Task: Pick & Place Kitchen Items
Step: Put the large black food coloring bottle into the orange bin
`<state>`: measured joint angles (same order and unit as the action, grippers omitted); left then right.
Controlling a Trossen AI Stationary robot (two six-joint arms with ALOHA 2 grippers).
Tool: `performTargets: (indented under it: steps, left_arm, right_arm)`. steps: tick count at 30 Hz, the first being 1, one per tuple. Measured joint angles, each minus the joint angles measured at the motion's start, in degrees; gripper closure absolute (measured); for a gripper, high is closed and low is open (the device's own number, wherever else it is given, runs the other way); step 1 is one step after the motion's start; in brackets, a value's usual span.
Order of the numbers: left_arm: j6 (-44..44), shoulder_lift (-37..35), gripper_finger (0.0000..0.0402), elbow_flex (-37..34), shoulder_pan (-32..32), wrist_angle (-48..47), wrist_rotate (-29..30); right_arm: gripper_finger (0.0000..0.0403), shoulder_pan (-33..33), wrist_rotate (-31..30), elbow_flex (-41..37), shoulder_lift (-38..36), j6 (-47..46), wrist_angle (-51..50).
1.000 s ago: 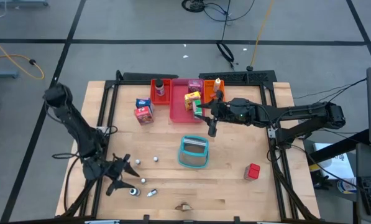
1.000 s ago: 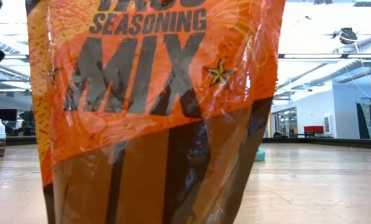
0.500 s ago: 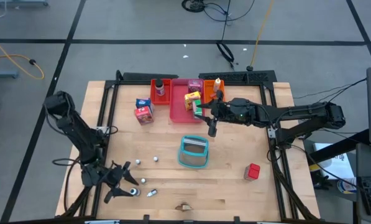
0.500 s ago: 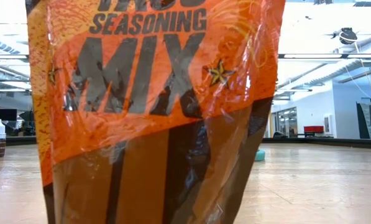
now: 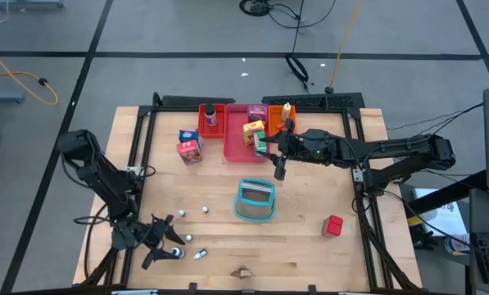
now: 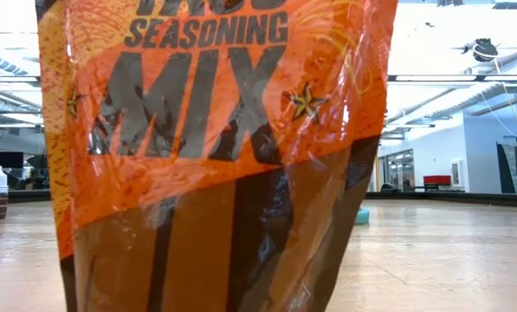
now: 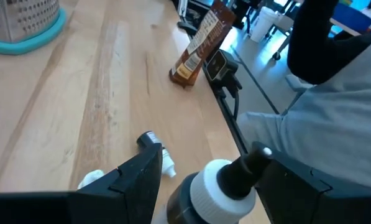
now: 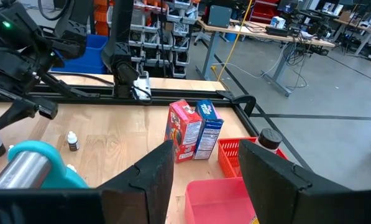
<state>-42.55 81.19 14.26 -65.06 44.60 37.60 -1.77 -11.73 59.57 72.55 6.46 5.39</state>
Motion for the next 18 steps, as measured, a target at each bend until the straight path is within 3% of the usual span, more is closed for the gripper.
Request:
performTargets:
  steps: [12, 18]
  left_arm:
    - [-2.4, 5.4, 0.0159, 0.2, 0.0, 4.1, 0.0]
    - [-2.0, 5.9, 0.0209, 0.2, 0.0, 4.8, -0.1]
  right_arm:
    - [0.0232, 0.0, 0.0, 0.0, 0.0, 0.1, 0.0]
    - [0.0232, 0.0, 0.0, 0.0, 0.0, 0.1, 0.0]
